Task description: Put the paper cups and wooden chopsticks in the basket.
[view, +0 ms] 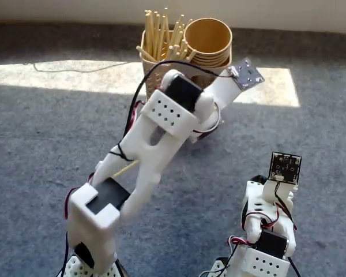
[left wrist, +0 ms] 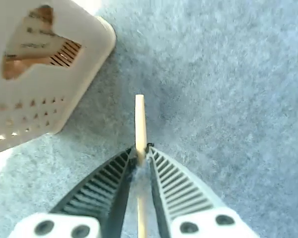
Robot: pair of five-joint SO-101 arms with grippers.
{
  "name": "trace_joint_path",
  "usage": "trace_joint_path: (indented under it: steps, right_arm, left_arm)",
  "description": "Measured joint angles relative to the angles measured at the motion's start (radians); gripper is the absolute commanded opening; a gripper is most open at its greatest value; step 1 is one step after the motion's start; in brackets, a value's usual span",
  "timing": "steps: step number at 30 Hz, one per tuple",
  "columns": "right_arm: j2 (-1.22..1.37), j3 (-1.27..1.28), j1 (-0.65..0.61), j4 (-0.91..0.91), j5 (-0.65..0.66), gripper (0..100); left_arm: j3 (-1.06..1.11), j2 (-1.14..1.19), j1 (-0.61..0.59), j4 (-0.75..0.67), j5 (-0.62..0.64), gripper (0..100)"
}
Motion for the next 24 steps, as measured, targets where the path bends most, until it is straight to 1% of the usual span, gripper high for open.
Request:
trace_joint_path:
  steps: [5,10,17,24]
  right_arm:
    - [0.0,0.0,0.0,0.0,0.0,0.6]
    - [0.0,0.0,0.0,0.0,0.0,0.6]
    - [0.0,0.0,0.0,0.0,0.0,0.6]
    - [0.0,0.0,0.0,0.0,0.0,0.6]
  left_arm:
    - [0.0,-0.19,-0.012,-0.025,0.0,0]
    - [0.0,-0.341,-0.074,-0.115,0.0,0]
    - [0.0,-0.44,-0.118,-0.301,0.0,0]
    - [0.0,-0.47,-0.17,-0.539,0.0,0]
